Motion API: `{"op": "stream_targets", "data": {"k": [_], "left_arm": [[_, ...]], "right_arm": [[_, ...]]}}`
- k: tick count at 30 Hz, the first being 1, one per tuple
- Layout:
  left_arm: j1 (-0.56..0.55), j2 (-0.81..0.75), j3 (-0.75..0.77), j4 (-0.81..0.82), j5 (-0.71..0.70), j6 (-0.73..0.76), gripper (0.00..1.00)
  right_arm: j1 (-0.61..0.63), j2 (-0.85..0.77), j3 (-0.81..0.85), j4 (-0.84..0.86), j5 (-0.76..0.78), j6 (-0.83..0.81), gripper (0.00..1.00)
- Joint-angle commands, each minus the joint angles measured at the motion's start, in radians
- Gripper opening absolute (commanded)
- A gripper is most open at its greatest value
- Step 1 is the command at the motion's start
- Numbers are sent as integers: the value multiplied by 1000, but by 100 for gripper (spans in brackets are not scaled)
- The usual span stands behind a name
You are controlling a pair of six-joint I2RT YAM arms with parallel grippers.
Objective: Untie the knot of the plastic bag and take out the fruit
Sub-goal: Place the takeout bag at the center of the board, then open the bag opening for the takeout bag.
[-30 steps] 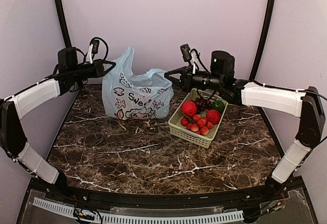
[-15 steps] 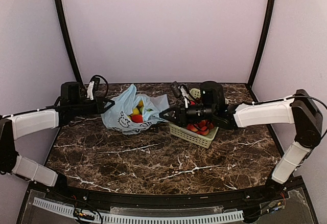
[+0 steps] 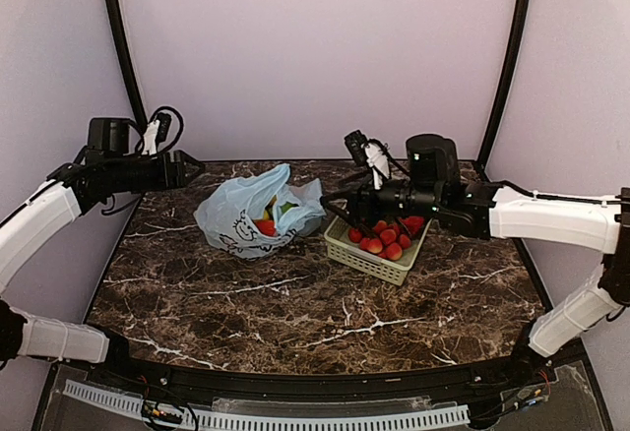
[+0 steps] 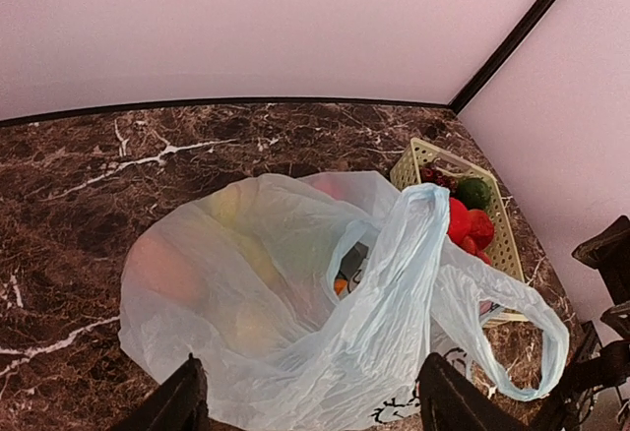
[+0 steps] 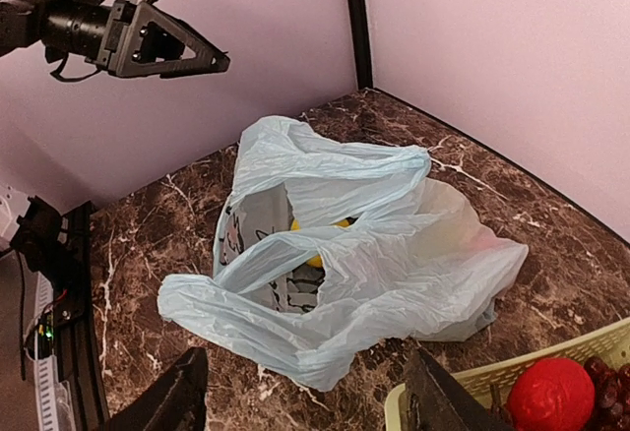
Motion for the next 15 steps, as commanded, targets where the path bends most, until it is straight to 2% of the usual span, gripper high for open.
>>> {"op": "stream_targets", "data": {"k": [1, 7, 15], "left_arm": [[-33, 74, 114, -76, 39, 28, 73], [-186, 239, 309, -120, -45, 77, 74], [-310, 463, 553, -184, -114, 168, 81]], "right_arm": [[16, -33, 48, -122, 21, -106, 75], [58, -11, 137, -268, 37, -238, 93], [94, 16, 183, -307, 53, -302, 97]]}}
